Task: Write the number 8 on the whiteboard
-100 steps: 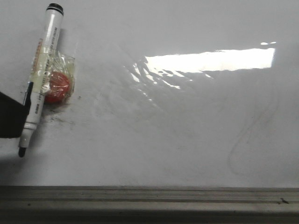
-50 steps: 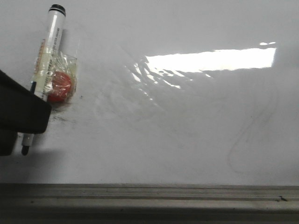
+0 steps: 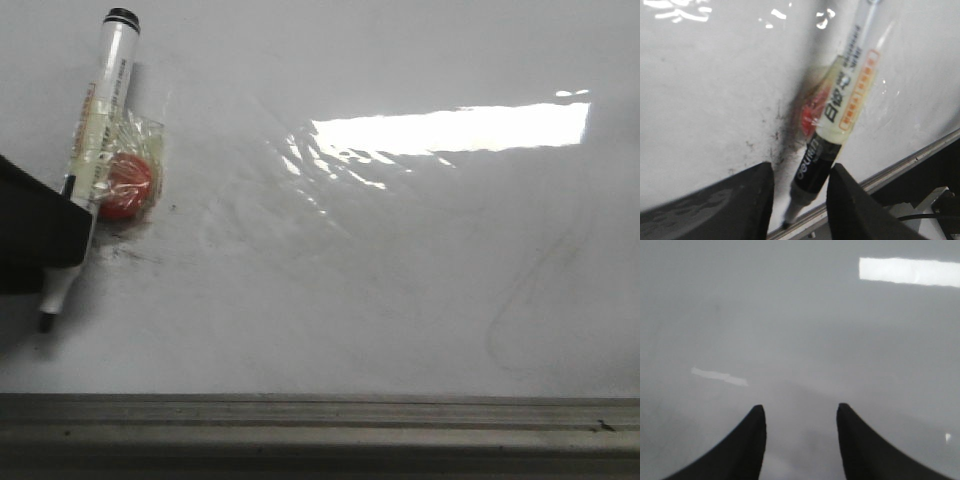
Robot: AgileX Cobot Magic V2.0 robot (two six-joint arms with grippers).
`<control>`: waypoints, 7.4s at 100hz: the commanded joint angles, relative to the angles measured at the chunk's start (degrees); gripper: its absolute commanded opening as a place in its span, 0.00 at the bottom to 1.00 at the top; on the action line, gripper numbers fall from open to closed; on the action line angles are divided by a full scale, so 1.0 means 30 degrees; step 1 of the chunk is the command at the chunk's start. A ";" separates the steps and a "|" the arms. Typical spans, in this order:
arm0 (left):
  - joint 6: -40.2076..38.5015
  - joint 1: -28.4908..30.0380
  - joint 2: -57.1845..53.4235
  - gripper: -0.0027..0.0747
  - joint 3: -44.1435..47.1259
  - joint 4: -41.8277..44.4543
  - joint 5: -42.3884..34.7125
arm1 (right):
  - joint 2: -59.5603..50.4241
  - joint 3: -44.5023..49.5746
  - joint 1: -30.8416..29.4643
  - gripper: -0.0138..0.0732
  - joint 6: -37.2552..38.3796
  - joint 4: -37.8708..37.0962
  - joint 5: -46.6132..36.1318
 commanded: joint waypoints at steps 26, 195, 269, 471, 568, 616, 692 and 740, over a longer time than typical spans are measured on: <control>0.0038 -0.0011 0.0195 0.01 -0.0413 -0.0016 -0.2309 | 0.0311 -0.0684 0.0352 0.50 -0.0088 0.0390 -0.1406; 1.6829 -0.0011 -0.0458 0.01 -0.3640 -0.0088 0.6402 | 0.9911 -0.5447 0.9483 0.60 -1.8294 1.6681 0.5407; 1.6873 -0.0011 -0.0458 0.01 -0.3640 -0.0375 0.7357 | 1.2157 -0.5585 1.4907 0.60 -1.8379 1.7837 -0.2193; 1.6687 -0.0011 -0.3620 0.50 -0.3640 -0.1996 0.7113 | 1.0353 -0.3637 1.4907 0.09 -1.9539 1.7748 -0.5275; 1.5146 -0.0011 -0.4057 0.01 -0.0695 -0.5428 0.1686 | 0.4769 -0.0168 1.4907 0.09 -1.9539 1.5460 -0.9912; 1.5146 -0.0011 -0.4057 0.01 -0.0695 -0.5494 0.1724 | 0.4769 -0.0168 1.4907 0.09 -1.9539 1.5460 -1.0090; 1.5322 -0.0011 -0.4057 0.01 -0.0695 -0.5494 0.0687 | 0.4769 -0.0242 1.4907 0.09 -1.9539 1.4829 -0.9960; 1.5322 -0.0011 -0.4057 0.01 -0.0695 -0.5494 0.0687 | 0.4769 -0.0285 1.4907 0.09 -1.9539 1.4829 -0.9298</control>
